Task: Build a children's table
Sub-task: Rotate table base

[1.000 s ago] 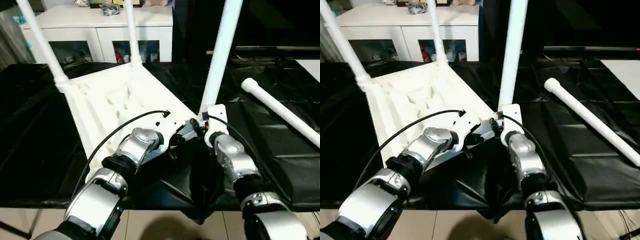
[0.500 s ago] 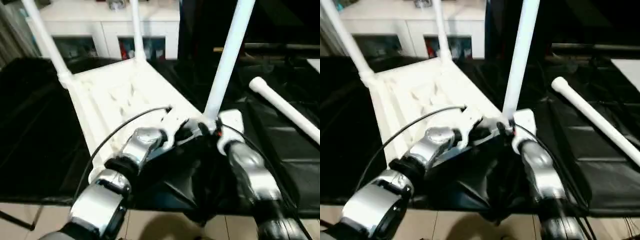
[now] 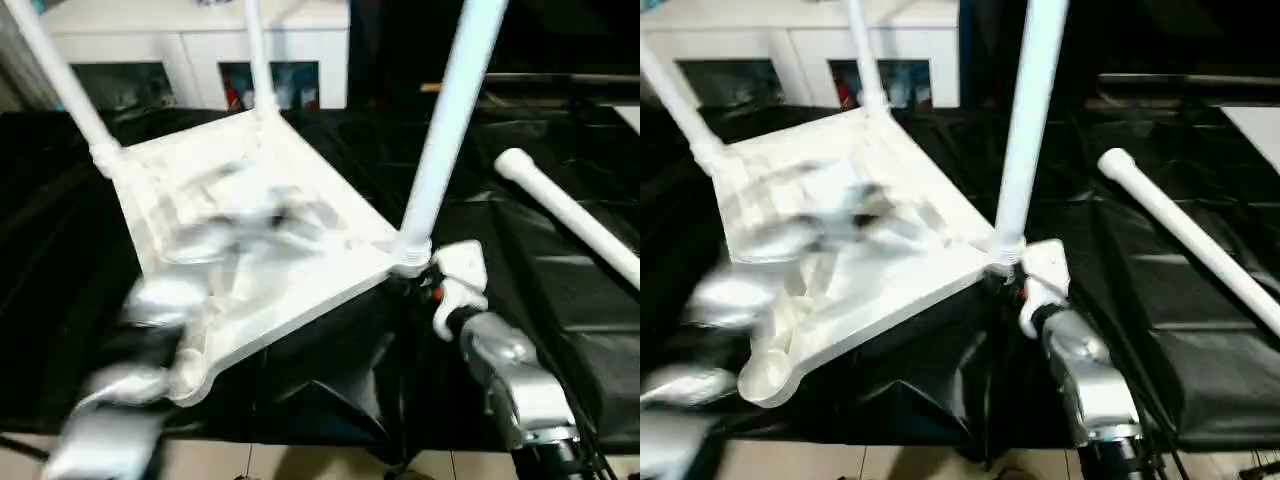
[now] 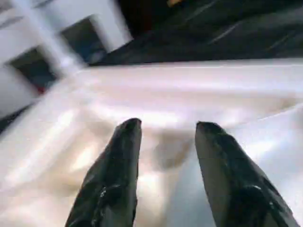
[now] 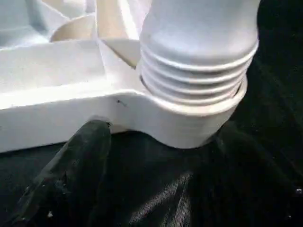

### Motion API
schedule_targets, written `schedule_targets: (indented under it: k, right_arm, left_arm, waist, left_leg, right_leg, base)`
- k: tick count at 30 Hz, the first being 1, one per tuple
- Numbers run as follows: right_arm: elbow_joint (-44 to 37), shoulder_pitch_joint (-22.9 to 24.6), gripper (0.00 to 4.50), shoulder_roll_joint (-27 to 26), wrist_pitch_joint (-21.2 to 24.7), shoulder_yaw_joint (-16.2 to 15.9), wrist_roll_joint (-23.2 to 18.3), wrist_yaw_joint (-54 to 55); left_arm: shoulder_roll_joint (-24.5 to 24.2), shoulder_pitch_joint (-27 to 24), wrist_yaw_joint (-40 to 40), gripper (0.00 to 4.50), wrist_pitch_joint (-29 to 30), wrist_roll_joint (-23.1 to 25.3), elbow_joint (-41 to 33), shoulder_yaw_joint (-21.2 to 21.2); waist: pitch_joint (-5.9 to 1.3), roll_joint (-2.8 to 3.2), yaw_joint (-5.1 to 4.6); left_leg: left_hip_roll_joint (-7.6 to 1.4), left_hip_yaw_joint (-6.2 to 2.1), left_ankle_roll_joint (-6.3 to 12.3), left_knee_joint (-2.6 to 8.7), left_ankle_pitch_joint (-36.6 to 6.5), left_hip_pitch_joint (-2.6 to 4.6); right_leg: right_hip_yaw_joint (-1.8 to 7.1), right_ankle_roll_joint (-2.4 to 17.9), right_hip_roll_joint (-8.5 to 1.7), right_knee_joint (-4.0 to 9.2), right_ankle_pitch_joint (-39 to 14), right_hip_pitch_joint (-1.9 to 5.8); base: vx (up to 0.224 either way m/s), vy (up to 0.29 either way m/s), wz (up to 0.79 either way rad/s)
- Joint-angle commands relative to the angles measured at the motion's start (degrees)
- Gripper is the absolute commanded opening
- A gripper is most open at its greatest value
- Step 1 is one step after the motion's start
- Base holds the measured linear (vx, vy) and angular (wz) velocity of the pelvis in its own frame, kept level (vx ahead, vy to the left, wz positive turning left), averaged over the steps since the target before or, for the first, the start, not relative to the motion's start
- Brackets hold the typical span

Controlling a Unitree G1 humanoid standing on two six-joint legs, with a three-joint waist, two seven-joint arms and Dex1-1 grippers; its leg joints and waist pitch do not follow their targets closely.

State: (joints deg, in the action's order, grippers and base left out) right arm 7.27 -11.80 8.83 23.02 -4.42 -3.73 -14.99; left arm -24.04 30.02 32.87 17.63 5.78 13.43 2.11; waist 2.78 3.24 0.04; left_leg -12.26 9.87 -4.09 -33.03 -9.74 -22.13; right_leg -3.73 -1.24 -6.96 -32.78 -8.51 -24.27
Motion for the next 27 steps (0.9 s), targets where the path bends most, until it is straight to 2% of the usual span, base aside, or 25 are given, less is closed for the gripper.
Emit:
schedule_targets:
  k: [1,3,4,5,6,7,8,9,10,11,13,14,15,16,17,18,19,20,21,22,24,27]
  right_arm:
    - [1.0,-0.7,3.89,-0.4,1.2,-2.2,0.3,-2.1]
    - [1.9,-1.7,3.89,-0.4,1.3,-3.1,0.4,-2.6]
    - [2.2,-2.0,3.89,-0.4,1.2,-3.2,0.4,-2.7]
    - [2.7,-2.6,3.89,-0.5,1.4,-3.6,0.4,-2.9]
    - [2.7,-2.6,3.89,-0.5,1.4,-3.6,0.4,-2.9]
    - [3.7,-3.5,3.89,-0.8,1.3,-3.9,0.6,-3.2]
    - [4.2,-3.9,3.89,-0.9,1.3,-4.1,0.7,-3.5]
    - [4.4,-4.1,3.89,-1.0,1.3,-4.2,0.8,-3.6]
    - [5.0,-4.6,3.89,-1.1,1.1,-4.4,1.0,-3.7]
    - [6.2,-5.4,3.89,-1.5,0.6,-4.7,1.0,-4.1]
    - [6.7,-5.7,3.89,-1.7,0.5,-4.7,0.9,-4.3]
    - [7.4,-6.1,3.89,-1.9,0.1,-4.9,1.1,-4.4]
    - [8.6,-6.9,3.89,-2.1,-0.4,-5.1,1.2,-4.6]
    - [10.1,-8.0,3.89,-2.3,-1.1,-5.2,1.4,-4.6]
    - [11.2,-8.7,3.89,-2.5,-1.6,-5.3,1.5,-4.6]
    - [12.7,-9.7,3.89,-2.8,-2.2,-5.1,1.5,-4.6]
    - [12.7,-9.7,3.89,-2.8,-2.2,-5.1,1.5,-4.6]
    - [15.9,-11.7,3.89,-3.3,-3.5,-4.8,1.6,-4.7]
    - [17.6,-12.8,3.89,-3.7,-4.1,-4.6,1.6,-4.7]
    - [18.0,-13.1,3.89,-3.7,-4.3,-4.6,1.7,-4.7]
    - [21.3,-15.5,3.89,-4.7,-6.2,-4.0,1.3,-5.1]
    - [24.4,-17.4,3.89,-5.4,-8.3,-3.8,0.9,-5.8]
  left_arm:
    - [-4.8,-2.1,0.3,2.32,6.4,3.8,-4.8,2.6]
    - [-10.7,-5.5,2.3,2.49,12.4,6.0,-7.3,2.8]
    - [-11.6,-6.1,2.5,2.56,13.4,6.2,-7.6,3.1]
    - [-13.9,-8.1,2.7,2.65,17.2,6.1,-9.6,4.0]
    - [-13.9,-8.1,2.7,2.75,17.2,6.1,-9.6,4.0]
    - [-16.8,-10.4,3.6,2.83,19.3,6.5,-9.7,4.0]
    - [-18.3,-11.8,4.2,2.89,20.3,7.0,-9.5,3.7]
    - [-18.9,-12.4,4.5,2.89,20.7,7.2,-9.5,3.6]
    - [-20.1,-13.4,5.1,2.94,20.8,7.8,-8.7,3.2]
    - [-21.1,-14.6,6.0,3.16,20.1,8.0,-6.8,2.2]
    - [-21.2,-15.2,6.4,3.25,20.6,7.9,-6.9,1.9]
    - [-20.7,-15.6,7.1,3.25,20.7,7.1,-7.2,1.6]
    - [-20.2,-16.5,9.3,3.28,21.9,5.6,-8.7,0.5]
    - [-19.9,-17.4,11.3,3.44,22.9,4.2,-10.1,-0.8]
    - [-19.7,-17.9,12.6,3.44,23.5,3.3,-10.9,-1.7]
    - [-19.2,-18.6,14.5,3.65,24.1,1.5,-12.3,-2.5]
    - [-19.2,-18.6,14.5,3.66,24.1,1.5,-12.3,-2.5]
    - [-18.6,-19.9,17.6,3.67,26.1,-1.8,-15.8,-3.9]
    - [-18.5,-20.6,19.3,3.67,27.2,-3.3,-17.5,-4.9]
    - [-18.5,-20.8,19.7,3.77,27.4,-3.6,-17.9,-5.1]
    - [-17.0,-21.1,20.7,3.93,26.2,-4.2,-17.7,-6.7]
    - [-15.0,-20.3,20.0,4.11,25.1,-3.5,-15.5,-7.6]
  waist:
    - [-3.99,-0.13,0.37]
    - [-3.44,-0.12,0.14]
    - [-3.35,-0.16,0.11]
    - [-3.13,-0.06,-0.01]
    - [-3.16,0.03,-0.02]
    - [-3.14,0.07,0.27]
    - [-3.22,0.16,0.35]
    - [-3.09,0.11,0.14]
    - [-3.03,0.13,0.18]
    - [-3.12,0.22,0.33]
    - [-3.0,0.2,0.18]
    - [-3.03,0.25,0.45]
    - [-3.0,1.08,0.63]
    - [-3.0,1.05,0.48]
    - [-2.99,0.81,0.33]
    - [-3.09,0.7,0.36]
    - [-2.98,0.68,0.32]
    - [-3.05,0.99,0.31]
    - [-3.06,0.77,0.06]
    - [-2.96,0.66,-0.03]
    - [-2.93,0.37,-0.02]
    - [-3.17,0.17,-0.2]
  left_leg:
    - [0.14,0.77,4.04,3.52,-10.0,0.6]
    - [0.11,0.63,0.89,4.03,-17.0,1.12]
    - [0.15,0.61,0.27,4.13,-18.0,1.14]
    - [0.22,0.47,-0.74,4.32,-20.2,1.26]
    - [0.19,0.33,-1.47,4.37,-21.4,1.5]
    - [0.17,0.35,-1.85,4.36,-22.3,1.83]
    - [0.21,0.25,-1.98,4.31,-22.4,1.78]
    - [0.36,0.06,-2.1,4.57,-22.7,1.22]
    - [0.38,0.12,-2.15,4.64,-23.2,1.32]
    - [0.35,0.04,-2.28,4.53,-24.0,1.76]
    - [0.44,-0.09,-2.61,4.67,-25.3,1.62]
    - [0.38,-0.06,-2.77,4.66,-25.9,1.9]
    - [0.4,-0.09,-3.03,4.63,-26.4,2.21]
    - [0.37,-0.12,-3.31,4.71,-26.7,2.12]
    - [0.48,-0.35,-3.43,4.92,-26.9,1.6]
    - [0.49,-0.31,-3.29,4.81,-27.6,1.86]
    - [0.55,-0.31,-3.04,4.84,-27.9,1.81]
    - [0.55,-0.3,-3.11,4.77,-27.9,1.86]
    - [0.44,-0.38,-3.11,4.85,-28.1,1.64]
    - [0.6,-0.44,-2.99,4.85,-28.2,1.49]
    - [0.75,-0.26,-2.37,4.61,-28.4,1.83]
    - [0.87,-0.28,-2.07,4.55,-26.3,1.54]
  right_leg:
    - [0.75,14.0,0.13,2.15,-8.9,3.8]
    - [0.94,11.3,0.14,2.8,-17.3,3.08]
    - [0.95,10.7,0.2,2.89,-18.8,2.98]
    - [1.01,9.7,0.22,3.09,-21.4,2.66]
    - [1.13,9.4,0.25,3.18,-21.7,2.49]
    - [1.23,9.5,0.32,3.38,-21.7,2.16]
    - [1.25,9.7,0.24,3.21,-21.3,2.12]
    - [1.19,9.4,0.29,3.1,-21.7,2.51]
    - [1.24,9.1,0.39,3.33,-22.1,2.39]
    - [1.35,9.0,0.35,3.52,-22.4,2.01]
    - [1.45,9.0,0.46,3.56,-22.9,2.04]
    - [1.55,9.0,0.41,3.69,-23.2,1.85]
    - [1.67,9.3,0.43,3.7,-22.9,1.64]
    - [1.72,9.5,0.4,3.65,-22.5,1.68]
    - [1.67,9.7,0.49,3.37,-22.3,2.16]
    - [1.82,9.9,0.41,3.45,-22.5,1.9]
    - [1.87,10.1,0.48,3.6,-22.8,1.92]
    - [1.9,10.2,0.43,3.52,-22.6,1.93]
    - [1.84,10.5,0.38,3.4,-22.2,2.08]
    - [1.73,10.4,0.33,3.42,-23.0,2.23]
    - [1.75,9.7,0.4,3.91,-25.3,1.93]
    - [1.7,9.3,0.36,3.78,-25.1,2.32]
  base:
    - [0.0,0.0,0.0]
    - [0.0,0.0,0.0]
    - [0.0,0.0,0.0]
    - [0.0,0.0,0.0]
    - [0.0,0.0,0.0]
    - [0.0,0.0,0.0]
    - [0.0,0.0,0.0]
    - [0.0,0.0,0.0]
    - [0.0,0.0,0.0]
    - [0.0,0.0,0.0]
    - [0.0,0.0,0.0]
    - [0.0,0.0,0.0]
    - [0.0,0.0,0.0]
    - [0.0,0.0,0.0]
    - [0.0,0.0,0.0]
    - [0.0,0.0,0.0]
    - [0.0,0.0,0.0]
    - [0.0,0.0,0.0]
    - [0.0,0.0,0.0]
    - [0.0,0.0,0.0]
    - [0.0,0.0,0.0]
    - [0.0,0.0,0.0]
